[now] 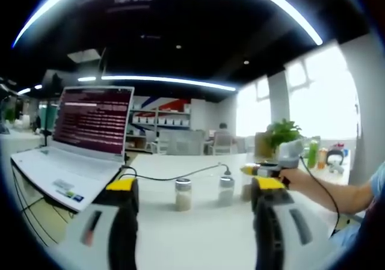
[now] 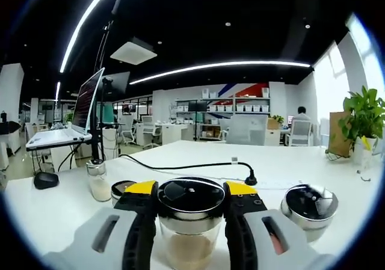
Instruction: Rotate the seasoning bottle until the label or dispensing opening points toward the visible target arrow and the bottle remains upright within the marked orientation range
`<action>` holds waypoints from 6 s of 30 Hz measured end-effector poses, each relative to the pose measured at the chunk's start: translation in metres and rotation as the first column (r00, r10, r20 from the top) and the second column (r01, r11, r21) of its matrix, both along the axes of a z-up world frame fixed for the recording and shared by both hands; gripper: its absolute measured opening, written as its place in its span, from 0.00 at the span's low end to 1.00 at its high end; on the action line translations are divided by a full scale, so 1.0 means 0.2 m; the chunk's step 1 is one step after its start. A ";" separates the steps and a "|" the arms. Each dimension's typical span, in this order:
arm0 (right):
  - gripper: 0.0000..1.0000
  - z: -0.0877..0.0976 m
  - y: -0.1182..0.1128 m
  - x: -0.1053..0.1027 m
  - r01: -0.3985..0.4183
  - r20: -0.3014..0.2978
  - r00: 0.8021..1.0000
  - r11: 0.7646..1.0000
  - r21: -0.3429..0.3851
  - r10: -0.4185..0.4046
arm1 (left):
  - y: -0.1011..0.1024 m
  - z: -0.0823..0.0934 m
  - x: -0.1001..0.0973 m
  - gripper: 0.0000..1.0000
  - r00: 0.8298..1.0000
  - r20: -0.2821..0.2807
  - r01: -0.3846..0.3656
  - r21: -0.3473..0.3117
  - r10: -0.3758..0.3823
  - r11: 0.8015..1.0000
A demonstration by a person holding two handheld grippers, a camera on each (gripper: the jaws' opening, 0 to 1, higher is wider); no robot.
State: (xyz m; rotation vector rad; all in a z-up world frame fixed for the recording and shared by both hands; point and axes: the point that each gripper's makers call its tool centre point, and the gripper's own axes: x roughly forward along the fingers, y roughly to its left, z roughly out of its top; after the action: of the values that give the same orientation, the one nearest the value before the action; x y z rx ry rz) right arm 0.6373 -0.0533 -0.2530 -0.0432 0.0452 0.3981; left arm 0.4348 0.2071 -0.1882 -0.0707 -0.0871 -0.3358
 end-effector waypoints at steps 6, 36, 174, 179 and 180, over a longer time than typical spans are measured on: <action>0.43 0.00 0.00 0.00 -0.026 0.011 1.000 1.000 0.007 0.026 | 0.00 0.01 0.00 0.80 1.000 0.001 0.002 -0.004 -0.002 1.000; 0.42 0.03 -0.02 0.09 -0.010 0.065 0.998 0.998 0.064 0.005 | 0.01 -0.01 0.01 0.78 1.000 -0.013 0.012 0.010 -0.012 1.000; 0.57 0.09 -0.16 -0.88 -0.303 0.105 0.948 0.953 0.011 0.300 | -0.08 -0.03 0.01 0.78 0.998 -0.025 0.064 -0.018 -0.064 0.998; 0.57 0.10 -0.14 -0.89 -0.372 0.083 0.924 0.927 -0.038 0.374 | -0.07 -0.02 0.01 0.79 0.999 0.003 0.043 0.017 -0.043 0.999; 0.57 0.10 -0.13 -0.90 -0.395 0.078 0.915 0.918 -0.030 0.396 | -0.07 -0.02 0.01 0.79 0.999 0.002 0.046 0.017 -0.046 0.999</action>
State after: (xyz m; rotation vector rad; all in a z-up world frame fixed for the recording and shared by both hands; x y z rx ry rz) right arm 0.4579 -0.0797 -0.2329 -0.0825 -0.0445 0.8025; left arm 0.4362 0.1932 -0.1916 -0.0554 -0.0848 -0.3826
